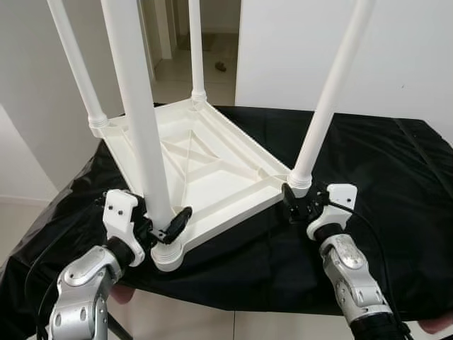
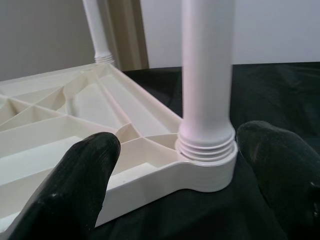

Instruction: Building children table

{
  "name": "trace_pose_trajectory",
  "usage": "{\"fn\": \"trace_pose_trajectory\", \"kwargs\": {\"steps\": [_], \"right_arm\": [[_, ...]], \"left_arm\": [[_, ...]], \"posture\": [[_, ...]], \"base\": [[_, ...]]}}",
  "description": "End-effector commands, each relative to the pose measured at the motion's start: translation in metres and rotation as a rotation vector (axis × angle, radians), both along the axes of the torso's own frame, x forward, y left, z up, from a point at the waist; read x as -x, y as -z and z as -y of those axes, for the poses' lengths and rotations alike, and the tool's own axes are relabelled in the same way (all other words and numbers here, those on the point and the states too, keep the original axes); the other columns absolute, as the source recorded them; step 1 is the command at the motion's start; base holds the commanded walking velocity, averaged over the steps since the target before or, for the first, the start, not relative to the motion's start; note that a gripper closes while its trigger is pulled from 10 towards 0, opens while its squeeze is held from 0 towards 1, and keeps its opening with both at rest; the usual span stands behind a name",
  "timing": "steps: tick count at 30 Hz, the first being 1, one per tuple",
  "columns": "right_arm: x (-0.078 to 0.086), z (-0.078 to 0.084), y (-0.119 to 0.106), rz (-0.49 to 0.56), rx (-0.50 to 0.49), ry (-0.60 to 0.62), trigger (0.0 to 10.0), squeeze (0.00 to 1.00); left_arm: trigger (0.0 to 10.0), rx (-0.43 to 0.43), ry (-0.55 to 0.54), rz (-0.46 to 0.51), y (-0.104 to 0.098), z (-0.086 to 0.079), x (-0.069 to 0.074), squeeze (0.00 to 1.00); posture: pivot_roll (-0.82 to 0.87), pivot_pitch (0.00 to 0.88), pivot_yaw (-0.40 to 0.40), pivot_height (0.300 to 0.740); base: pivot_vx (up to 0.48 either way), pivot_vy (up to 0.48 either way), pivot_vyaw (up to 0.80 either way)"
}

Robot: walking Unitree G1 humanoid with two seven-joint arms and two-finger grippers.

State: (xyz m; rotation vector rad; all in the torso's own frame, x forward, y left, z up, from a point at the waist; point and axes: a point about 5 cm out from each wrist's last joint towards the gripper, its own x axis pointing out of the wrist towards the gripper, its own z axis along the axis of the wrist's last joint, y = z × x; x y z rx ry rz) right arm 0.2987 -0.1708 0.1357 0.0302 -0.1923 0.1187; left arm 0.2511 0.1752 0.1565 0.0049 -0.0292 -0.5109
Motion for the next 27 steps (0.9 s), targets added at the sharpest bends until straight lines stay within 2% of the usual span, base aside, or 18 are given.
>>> {"fn": "trace_pose_trajectory", "kwargs": {"steps": [1, 14, 20, 27], "right_arm": [[0.003, 0.001, -0.005, 0.048, -0.006, 0.012, 10.0, 0.00], [0.006, 0.003, -0.006, 0.052, 0.013, -0.014, 10.0, 0.00], [0.008, 0.002, -0.006, 0.053, 0.007, -0.022, 10.0, 0.00], [0.006, 0.002, -0.006, 0.055, 0.006, -0.029, 10.0, 0.00]], "left_arm": [[10.0, 0.030, -0.397, -0.015, 0.005, -0.024, -0.004, 0.00], [10.0, 0.045, -0.421, 0.037, 0.001, -0.024, 0.009, 0.00], [10.0, 0.049, -0.415, 0.059, -0.001, -0.018, 0.014, 0.00], [10.0, 0.040, -0.414, 0.076, -0.001, -0.018, 0.018, 0.00]], "posture": [[0.09, 0.062, -0.048, 0.740], [0.10, 0.089, -0.072, 0.740], [0.10, 0.092, -0.078, 0.740], [0.10, 0.084, -0.062, 0.740]], "base": [[0.000, 0.000, 0.00], [0.000, 0.000, 0.00], [0.000, 0.000, 0.00], [0.000, 0.000, 0.00]]}}
